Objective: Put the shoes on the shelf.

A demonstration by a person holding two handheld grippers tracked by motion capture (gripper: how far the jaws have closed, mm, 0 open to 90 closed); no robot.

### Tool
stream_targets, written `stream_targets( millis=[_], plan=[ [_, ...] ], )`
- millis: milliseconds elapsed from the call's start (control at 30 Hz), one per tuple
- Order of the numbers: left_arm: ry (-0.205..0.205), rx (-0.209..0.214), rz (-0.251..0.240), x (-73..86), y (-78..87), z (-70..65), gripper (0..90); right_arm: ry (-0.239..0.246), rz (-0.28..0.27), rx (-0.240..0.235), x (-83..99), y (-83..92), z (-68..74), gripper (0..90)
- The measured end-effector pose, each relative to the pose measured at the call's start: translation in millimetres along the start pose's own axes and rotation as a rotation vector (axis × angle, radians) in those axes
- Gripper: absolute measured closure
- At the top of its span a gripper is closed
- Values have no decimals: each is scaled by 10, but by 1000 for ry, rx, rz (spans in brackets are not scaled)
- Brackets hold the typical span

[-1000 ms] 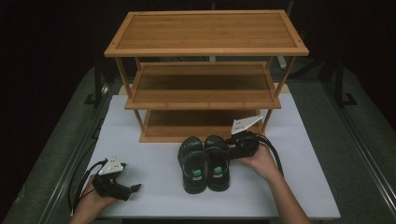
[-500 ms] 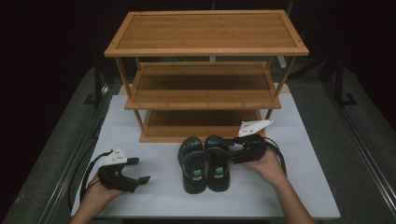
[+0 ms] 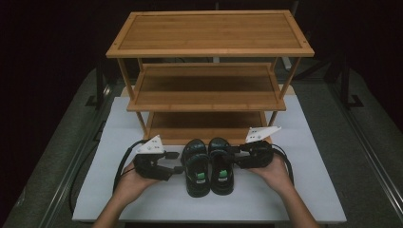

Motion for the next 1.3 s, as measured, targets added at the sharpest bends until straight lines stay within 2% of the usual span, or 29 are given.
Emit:
stream_targets(
  millis=[133,267,367,400,500,600,800,1000,1200,1300],
  plan=[
    [6,19,10,-9,-163,-4,466,-5,3,5,18,-15,-22,583],
    [9,6,35,45,-265,34,514,-23,32,15,93,-64,-69,615],
    [5,5,36,62,-308,38,568,-47,38,-2,128,-104,-63,656],
    [-2,7,41,66,-319,28,611,-52,39,-2,134,-119,-62,670],
    [-30,-22,47,50,-334,24,683,-61,42,9,138,-157,-53,688],
    [-39,-62,12,0,-320,57,705,-76,16,18,102,-138,-57,693],
    [-52,-121,-61,-196,-298,173,713,-42,-32,81,-70,-140,-116,697],
    [-62,-179,-130,-355,-353,422,712,-32,-103,175,-248,-176,-340,696],
    [-84,-243,-179,-384,-496,651,712,5,-152,259,-287,-301,-582,696],
    [-99,-263,-192,-364,-545,719,712,20,-168,282,-274,-327,-633,695]
  ],
)
Point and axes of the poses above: each handheld gripper's, and its own axes: y roughly backward along the jaws, x roughly out of its underside, z roughly to its left, the point moved 9 cm from there along -y, roughly forward along the jaws, and after that the axes turned 12 degrees about -z, right-handed, at the moved point
